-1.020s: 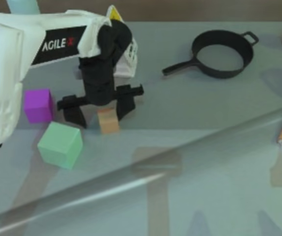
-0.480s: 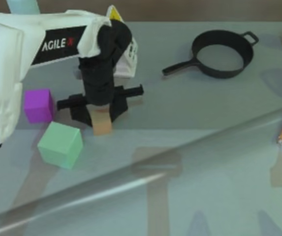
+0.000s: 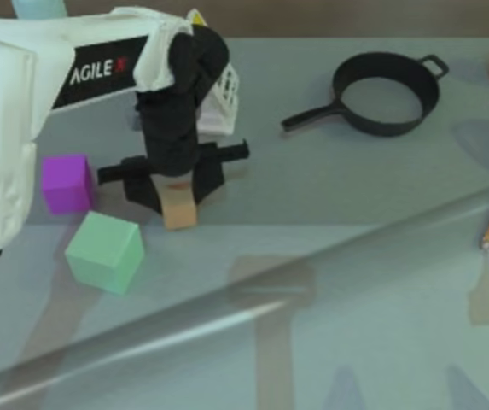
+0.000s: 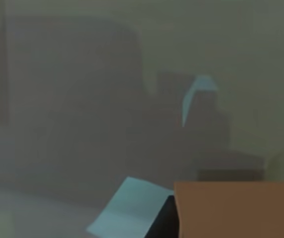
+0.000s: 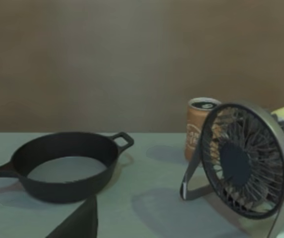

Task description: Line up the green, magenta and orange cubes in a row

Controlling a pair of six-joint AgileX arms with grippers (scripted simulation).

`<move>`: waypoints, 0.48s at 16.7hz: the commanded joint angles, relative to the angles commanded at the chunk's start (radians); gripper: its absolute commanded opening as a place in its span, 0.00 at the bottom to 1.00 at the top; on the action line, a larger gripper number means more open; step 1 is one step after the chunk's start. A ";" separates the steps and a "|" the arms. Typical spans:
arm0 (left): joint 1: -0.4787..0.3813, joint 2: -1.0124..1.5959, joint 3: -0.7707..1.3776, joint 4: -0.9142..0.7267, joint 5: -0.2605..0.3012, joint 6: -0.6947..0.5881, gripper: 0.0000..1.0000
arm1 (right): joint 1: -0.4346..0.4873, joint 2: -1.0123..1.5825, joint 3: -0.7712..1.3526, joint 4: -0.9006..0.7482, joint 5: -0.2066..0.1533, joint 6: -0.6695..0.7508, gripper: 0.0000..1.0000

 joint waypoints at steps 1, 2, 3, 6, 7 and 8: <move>0.003 -0.009 0.023 -0.034 0.000 -0.001 0.00 | 0.000 0.000 0.000 0.000 0.000 0.000 1.00; 0.007 -0.018 0.049 -0.074 0.000 -0.002 0.00 | 0.000 0.000 0.000 0.000 0.000 0.000 1.00; 0.010 -0.028 0.074 -0.115 0.000 -0.002 0.00 | 0.000 0.000 0.000 0.000 0.000 0.000 1.00; 0.017 -0.055 0.129 -0.189 0.000 -0.002 0.00 | 0.000 0.000 0.000 0.000 0.000 0.000 1.00; 0.017 -0.057 0.132 -0.192 0.000 -0.002 0.00 | 0.000 0.000 0.000 0.000 0.000 0.000 1.00; 0.017 -0.057 0.132 -0.192 0.000 -0.002 0.00 | 0.000 0.000 0.000 0.000 0.000 0.000 1.00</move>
